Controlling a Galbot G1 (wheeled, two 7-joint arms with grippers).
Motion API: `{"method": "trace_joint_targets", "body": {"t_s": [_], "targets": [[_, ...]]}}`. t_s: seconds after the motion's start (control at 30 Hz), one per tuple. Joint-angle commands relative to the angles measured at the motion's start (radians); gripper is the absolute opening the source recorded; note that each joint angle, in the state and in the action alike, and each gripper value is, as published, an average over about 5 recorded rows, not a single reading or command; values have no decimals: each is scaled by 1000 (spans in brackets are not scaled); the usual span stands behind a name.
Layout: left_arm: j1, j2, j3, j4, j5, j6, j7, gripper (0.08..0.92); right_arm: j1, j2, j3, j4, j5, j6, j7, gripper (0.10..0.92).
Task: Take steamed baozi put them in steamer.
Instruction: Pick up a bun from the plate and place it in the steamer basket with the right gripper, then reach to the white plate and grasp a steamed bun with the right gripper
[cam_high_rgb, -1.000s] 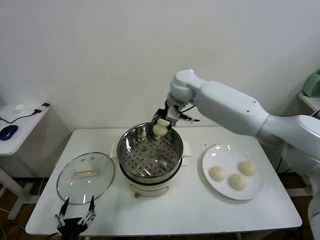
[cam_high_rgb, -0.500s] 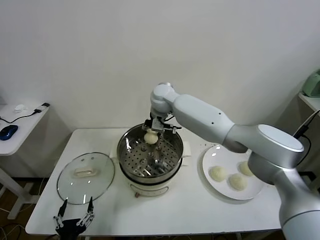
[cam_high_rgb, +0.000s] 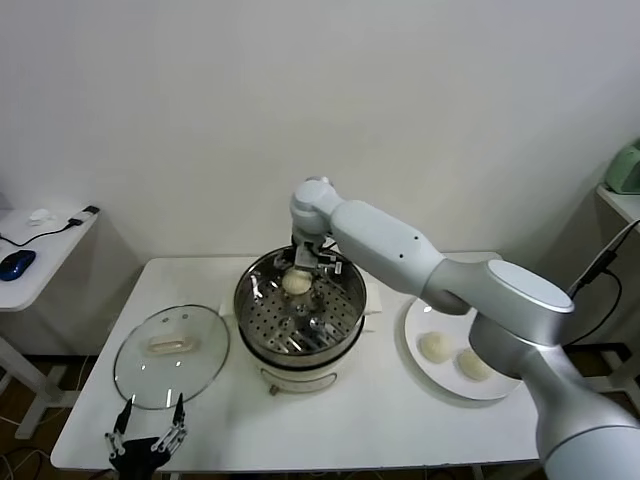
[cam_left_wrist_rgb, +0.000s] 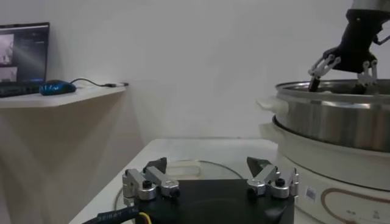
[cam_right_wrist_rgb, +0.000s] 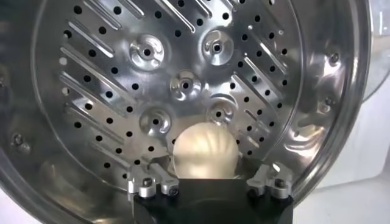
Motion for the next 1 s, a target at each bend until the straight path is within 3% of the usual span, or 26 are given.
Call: {"method": "trace_joint_targets", "body": {"t_s": [0.03, 0.23, 0.4, 0.57, 0.73, 1.0], "targets": [[0, -2, 0, 0, 1, 0, 0, 823, 62, -79, 12, 109, 161, -85, -45, 822], [-2, -4, -3, -1, 0, 1, -1, 823, 217, -334, -17, 296, 564, -485, -82, 823], [-8, -1, 3, 1, 2, 5, -1, 823, 315, -537, -168, 254, 835, -757, -16, 823], [-10, 1, 7, 3, 4, 3, -2, 823, 250, -680, -282, 195, 882, -796, 26, 823], [-9, 1, 8, 1, 4, 4, -2, 823, 96, -801, -309, 272, 900, -827, 59, 823], [-7, -1, 18, 11, 10, 7, -4, 823, -89, -830, -300, 340, 885, -887, 141, 823]]}}
